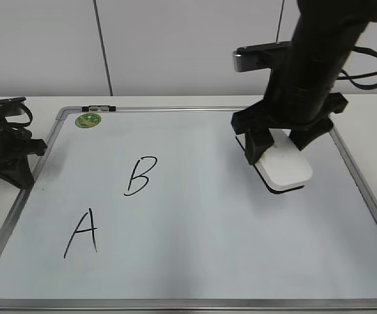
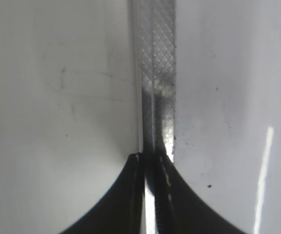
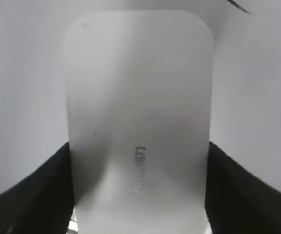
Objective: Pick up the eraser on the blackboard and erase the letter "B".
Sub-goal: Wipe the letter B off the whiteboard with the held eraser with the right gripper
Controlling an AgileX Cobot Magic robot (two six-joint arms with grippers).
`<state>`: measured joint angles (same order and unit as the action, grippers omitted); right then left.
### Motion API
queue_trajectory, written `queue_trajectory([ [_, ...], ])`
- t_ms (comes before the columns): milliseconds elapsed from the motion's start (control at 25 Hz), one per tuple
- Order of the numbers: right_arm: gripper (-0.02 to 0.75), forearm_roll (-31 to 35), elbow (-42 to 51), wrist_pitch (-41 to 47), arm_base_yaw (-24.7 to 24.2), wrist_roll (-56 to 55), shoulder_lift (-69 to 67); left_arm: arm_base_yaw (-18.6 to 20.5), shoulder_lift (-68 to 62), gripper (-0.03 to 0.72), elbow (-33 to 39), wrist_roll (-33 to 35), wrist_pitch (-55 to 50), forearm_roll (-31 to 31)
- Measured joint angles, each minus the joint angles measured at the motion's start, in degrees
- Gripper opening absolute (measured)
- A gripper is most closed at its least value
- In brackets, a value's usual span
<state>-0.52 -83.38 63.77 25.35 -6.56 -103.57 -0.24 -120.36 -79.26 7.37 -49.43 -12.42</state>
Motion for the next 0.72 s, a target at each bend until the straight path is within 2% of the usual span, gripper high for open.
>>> queue_trajectory([
  [320,0.544,0.52,-19.08,6.23,3.51,3.26,-13.33,0.0,0.0,0.011,0.0,0.0,0.0,0.0],
  [720,0.544,3.2,-34.09,6.58,6.33,3.58,-25.21,0.0,0.0,0.011,0.0,0.0,-0.12,-0.08],
])
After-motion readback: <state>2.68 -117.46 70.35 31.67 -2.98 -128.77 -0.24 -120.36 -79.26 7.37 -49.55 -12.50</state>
